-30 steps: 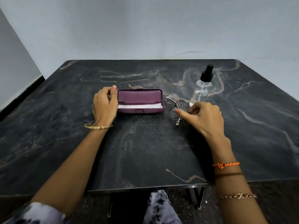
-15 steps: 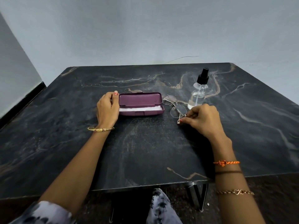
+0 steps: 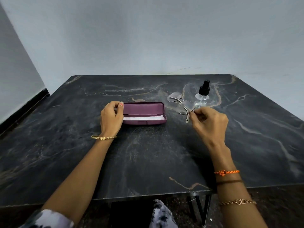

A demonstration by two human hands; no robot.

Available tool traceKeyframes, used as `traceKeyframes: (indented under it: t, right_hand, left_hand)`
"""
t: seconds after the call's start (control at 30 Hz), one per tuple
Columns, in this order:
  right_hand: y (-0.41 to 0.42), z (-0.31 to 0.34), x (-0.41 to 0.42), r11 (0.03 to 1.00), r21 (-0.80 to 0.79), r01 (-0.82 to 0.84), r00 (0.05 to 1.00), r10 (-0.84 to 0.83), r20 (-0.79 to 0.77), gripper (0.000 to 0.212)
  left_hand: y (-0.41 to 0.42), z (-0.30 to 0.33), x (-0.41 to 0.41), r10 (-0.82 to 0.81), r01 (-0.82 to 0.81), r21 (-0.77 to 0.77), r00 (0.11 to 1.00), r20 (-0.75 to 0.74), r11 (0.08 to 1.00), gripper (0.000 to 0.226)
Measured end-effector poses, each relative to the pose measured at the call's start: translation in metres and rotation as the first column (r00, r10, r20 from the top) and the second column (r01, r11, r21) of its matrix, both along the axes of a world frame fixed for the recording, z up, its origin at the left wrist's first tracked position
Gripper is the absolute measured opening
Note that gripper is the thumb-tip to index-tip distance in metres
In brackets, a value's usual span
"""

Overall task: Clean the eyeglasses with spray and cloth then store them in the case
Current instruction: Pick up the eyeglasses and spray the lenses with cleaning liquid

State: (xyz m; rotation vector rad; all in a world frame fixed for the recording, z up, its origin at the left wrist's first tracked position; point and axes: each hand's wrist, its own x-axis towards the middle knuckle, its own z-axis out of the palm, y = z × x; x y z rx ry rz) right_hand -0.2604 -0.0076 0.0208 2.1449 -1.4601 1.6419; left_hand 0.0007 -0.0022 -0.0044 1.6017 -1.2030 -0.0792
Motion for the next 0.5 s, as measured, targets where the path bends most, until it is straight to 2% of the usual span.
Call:
traceKeyframes:
  t: [0.17, 0.27, 0.33, 0.4, 0.47, 0.5]
  right_hand:
    - [-0.004, 0.019, 0.012, 0.984, -0.113, -0.137, 0.984, 0.149, 0.101, 0.007]
    - [-0.016, 0.033, 0.022, 0.966, -0.141, -0.218, 0.953, 0.241, 0.182, 0.007]
    - [-0.023, 0.037, 0.032, 0.952, -0.133, -0.275, 0.922, 0.300, 0.245, 0.007]
    - [-0.028, 0.037, 0.042, 0.930, -0.117, -0.348, 0.879, 0.367, 0.304, 0.006]
    - [-0.034, 0.032, 0.050, 0.914, -0.085, -0.397, 0.853, 0.402, 0.334, 0.005]
    - [-0.037, 0.029, 0.053, 0.907, -0.071, -0.416, 0.839, 0.413, 0.355, 0.004]
  left_hand:
    - [0.002, 0.007, -0.004, -0.043, 0.036, -0.161, 0.998, -0.039, 0.986, 0.017]
    - [-0.003, 0.023, -0.007, -0.125, 0.066, -0.261, 0.968, -0.217, 0.963, 0.016]
    - [-0.012, 0.038, -0.013, -0.268, 0.149, -0.298, 0.872, -0.410, 0.943, 0.017]
    - [-0.021, 0.053, -0.019, -0.416, 0.253, -0.344, 0.701, -0.579, 0.904, 0.022]
    - [-0.029, 0.063, -0.022, -0.514, 0.323, -0.400, 0.546, -0.661, 0.858, 0.025]
    - [-0.031, 0.065, -0.022, -0.540, 0.340, -0.420, 0.511, -0.669, 0.842, 0.023]
